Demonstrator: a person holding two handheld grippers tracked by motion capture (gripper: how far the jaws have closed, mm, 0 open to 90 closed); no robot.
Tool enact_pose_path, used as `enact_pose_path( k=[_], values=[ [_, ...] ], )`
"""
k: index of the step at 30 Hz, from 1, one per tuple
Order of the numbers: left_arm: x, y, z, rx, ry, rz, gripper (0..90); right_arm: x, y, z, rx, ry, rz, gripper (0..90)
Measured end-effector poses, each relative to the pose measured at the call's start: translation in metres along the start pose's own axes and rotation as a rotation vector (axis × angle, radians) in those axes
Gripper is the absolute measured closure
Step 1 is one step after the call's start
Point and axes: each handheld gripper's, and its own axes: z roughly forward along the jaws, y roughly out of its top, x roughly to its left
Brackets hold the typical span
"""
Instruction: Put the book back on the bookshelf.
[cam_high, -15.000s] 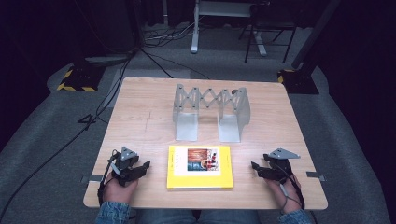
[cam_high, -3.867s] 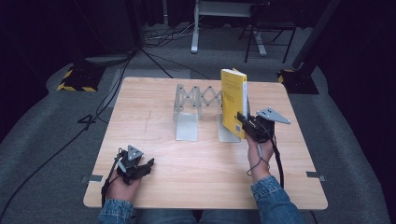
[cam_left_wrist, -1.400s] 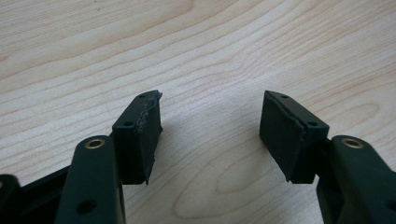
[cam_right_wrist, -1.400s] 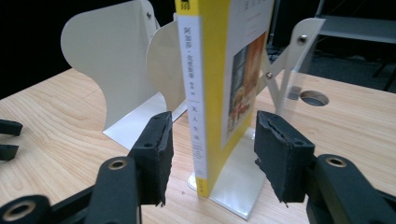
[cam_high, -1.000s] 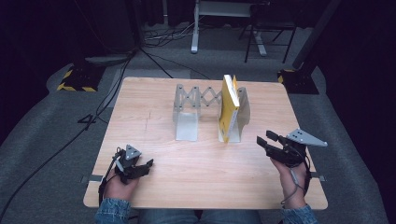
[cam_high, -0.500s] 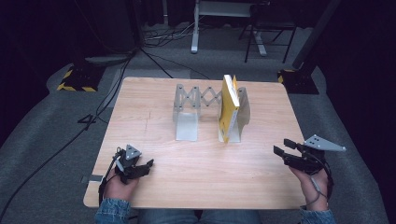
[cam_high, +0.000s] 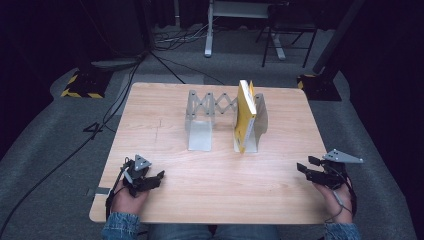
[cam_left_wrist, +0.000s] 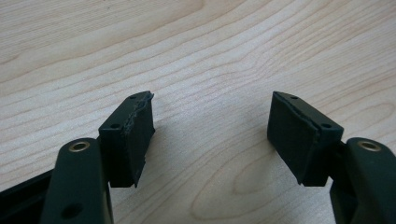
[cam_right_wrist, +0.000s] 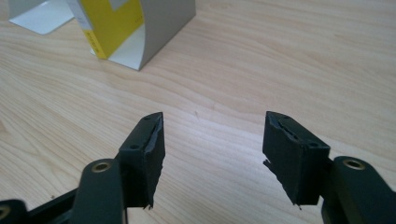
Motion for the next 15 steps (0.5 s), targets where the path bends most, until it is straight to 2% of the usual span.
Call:
enact_pose_path(
  k=[6, 9, 11, 15],
  values=[
    [0.000, 0.000, 0.000, 0.000, 0.000, 0.001, 31.9, -0.009, -0.009, 0.005, 0.034, -0.006, 0.015, 36.5],
    [0.000, 0.000, 0.000, 0.000, 0.001, 0.001, 31.9, -0.014, -0.016, 0.009, 0.049, -0.024, 0.019, 36.8],
    [0.000, 0.000, 0.000, 0.000, 0.001, 0.002, 31.8, -0.016, -0.022, 0.012, 0.052, -0.042, 0.006, 37.1],
    [0.000, 0.000, 0.000, 0.000, 0.001, 0.002, 31.8, -0.017, -0.026, 0.013, 0.043, -0.048, -0.014, 37.1]
  ],
)
